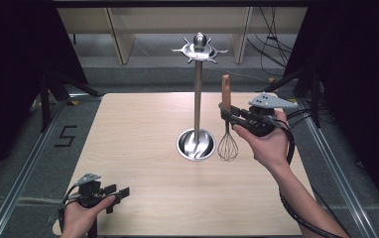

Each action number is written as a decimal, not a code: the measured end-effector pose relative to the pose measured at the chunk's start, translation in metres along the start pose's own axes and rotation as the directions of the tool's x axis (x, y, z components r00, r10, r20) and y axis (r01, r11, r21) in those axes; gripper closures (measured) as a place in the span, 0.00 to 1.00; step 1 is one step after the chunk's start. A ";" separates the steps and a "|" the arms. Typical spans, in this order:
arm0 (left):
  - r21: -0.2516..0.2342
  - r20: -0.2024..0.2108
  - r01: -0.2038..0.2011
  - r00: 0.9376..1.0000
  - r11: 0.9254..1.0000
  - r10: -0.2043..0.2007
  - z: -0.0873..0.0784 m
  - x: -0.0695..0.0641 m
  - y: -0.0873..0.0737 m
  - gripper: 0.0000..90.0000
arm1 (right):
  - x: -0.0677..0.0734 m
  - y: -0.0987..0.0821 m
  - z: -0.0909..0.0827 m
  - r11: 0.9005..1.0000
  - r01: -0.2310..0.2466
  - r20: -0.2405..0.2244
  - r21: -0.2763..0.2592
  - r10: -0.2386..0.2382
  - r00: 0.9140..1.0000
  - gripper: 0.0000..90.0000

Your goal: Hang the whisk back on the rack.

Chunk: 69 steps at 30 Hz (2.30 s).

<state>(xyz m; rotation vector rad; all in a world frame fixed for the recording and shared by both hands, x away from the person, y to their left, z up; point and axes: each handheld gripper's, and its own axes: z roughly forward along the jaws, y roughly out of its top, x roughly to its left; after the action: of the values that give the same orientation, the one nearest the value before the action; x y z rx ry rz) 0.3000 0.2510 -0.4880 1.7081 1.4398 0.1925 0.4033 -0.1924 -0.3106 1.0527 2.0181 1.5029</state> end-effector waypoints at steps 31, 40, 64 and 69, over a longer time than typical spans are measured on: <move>0.008 -0.003 -0.002 1.000 1.000 0.002 -0.001 0.000 0.000 0.40 | 0.004 0.020 0.000 0.998 0.037 0.007 -0.057 -0.037 0.999 0.78; 0.000 0.003 0.000 1.000 1.000 0.000 0.000 0.000 0.000 0.40 | 0.005 0.024 0.000 0.997 0.034 0.001 -0.068 -0.034 0.999 0.78; 0.001 -0.001 0.003 1.000 1.000 -0.003 -0.001 0.000 0.000 0.40 | 0.008 0.033 -0.003 0.996 0.011 -0.002 -0.084 -0.011 1.000 0.78; -0.003 0.004 0.003 1.000 1.000 -0.003 -0.001 0.000 0.000 0.40 | 0.010 0.035 -0.003 0.996 0.017 -0.009 -0.088 -0.018 1.000 0.78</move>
<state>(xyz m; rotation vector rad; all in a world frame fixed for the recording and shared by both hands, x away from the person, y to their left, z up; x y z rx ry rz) 0.2993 0.2512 -0.4877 1.7030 1.4380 0.1899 0.4065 -0.1816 -0.2758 0.9919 1.9442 1.5754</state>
